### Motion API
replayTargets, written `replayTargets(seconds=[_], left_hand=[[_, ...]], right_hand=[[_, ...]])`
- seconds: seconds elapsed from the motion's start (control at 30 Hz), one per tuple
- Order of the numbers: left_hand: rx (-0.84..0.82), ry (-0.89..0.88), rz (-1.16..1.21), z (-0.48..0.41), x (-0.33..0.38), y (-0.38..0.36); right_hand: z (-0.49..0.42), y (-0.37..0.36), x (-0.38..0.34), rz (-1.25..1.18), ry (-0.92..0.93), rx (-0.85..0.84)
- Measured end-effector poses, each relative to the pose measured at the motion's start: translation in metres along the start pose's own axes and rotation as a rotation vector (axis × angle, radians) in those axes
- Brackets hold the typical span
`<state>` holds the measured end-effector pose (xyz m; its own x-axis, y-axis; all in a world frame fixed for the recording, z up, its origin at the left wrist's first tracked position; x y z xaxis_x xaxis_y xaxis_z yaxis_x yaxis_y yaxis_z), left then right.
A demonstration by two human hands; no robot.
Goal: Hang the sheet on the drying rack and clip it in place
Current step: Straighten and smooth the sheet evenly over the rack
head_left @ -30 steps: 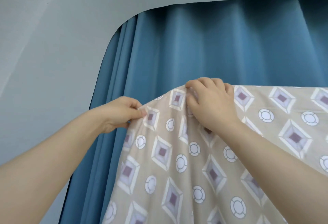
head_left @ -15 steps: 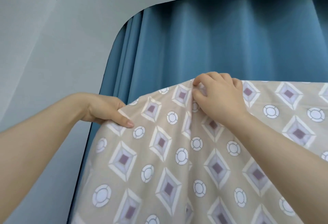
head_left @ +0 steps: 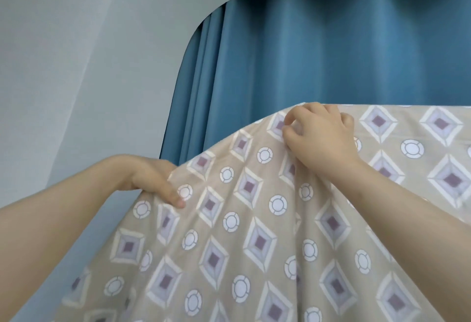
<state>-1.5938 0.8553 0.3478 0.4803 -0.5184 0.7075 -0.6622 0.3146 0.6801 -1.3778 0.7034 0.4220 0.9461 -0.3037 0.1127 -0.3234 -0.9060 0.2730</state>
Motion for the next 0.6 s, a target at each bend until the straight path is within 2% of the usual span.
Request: replayTargets(seconds=[0.03, 0.07, 0.1, 0.17, 0.23, 0.27, 0.3, 0.33, 0.37, 0.4, 0.47, 0.6], left_hand=[[-0.122, 0.136, -0.128, 0.003, -0.011, -0.006], [-0.149, 0.225, -0.268, 0.006, -0.02, -0.007], [-0.088, 0.256, -0.369, 0.005, -0.024, -0.001], [0.208, 0.15, -0.435, 0.0, -0.023, 0.017], [0.474, -0.022, -0.29, 0.002, -0.027, 0.031], [0.463, -0.05, -0.182, 0.003, -0.033, 0.032], [0.343, -0.016, -0.106, 0.002, -0.041, 0.027], [0.195, 0.051, -0.095, 0.003, -0.05, 0.019], [0.135, 0.088, -0.156, 0.003, -0.056, 0.017], [0.199, 0.075, -0.256, 0.003, -0.057, 0.021], [0.473, -0.024, -0.386, 0.006, -0.051, 0.041], [0.6, -0.016, -0.427, 0.013, -0.047, 0.053]], right_hand=[[0.001, 0.0, -0.001, 0.005, 0.002, -0.003], [0.002, -0.001, -0.002, 0.013, 0.003, 0.001], [0.003, 0.0, -0.002, 0.016, 0.003, 0.009], [0.004, 0.0, -0.004, 0.019, 0.002, 0.019], [0.007, -0.002, -0.011, 0.025, 0.027, 0.024], [0.008, -0.003, -0.017, 0.024, 0.051, 0.026], [0.01, -0.005, -0.024, 0.019, 0.078, 0.027], [0.011, -0.006, -0.031, 0.009, 0.105, 0.028], [0.012, -0.006, -0.038, -0.002, 0.133, 0.03], [0.012, -0.007, -0.044, -0.012, 0.157, 0.027], [0.012, -0.007, -0.055, -0.023, 0.191, 0.015], [0.01, -0.01, -0.081, -0.025, 0.285, 0.015]])
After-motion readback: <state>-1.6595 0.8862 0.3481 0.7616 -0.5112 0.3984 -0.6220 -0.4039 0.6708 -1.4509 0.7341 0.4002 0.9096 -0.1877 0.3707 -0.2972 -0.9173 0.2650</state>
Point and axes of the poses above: each hand's wrist, its own z-axis away from the middle knuckle, its own y-axis out of the back of the hand, x = y × z, the point moved 5 cm from there along -z, towards the middle knuckle, and after that the axes turned 12 degrees about z, right-handed, at the moved point
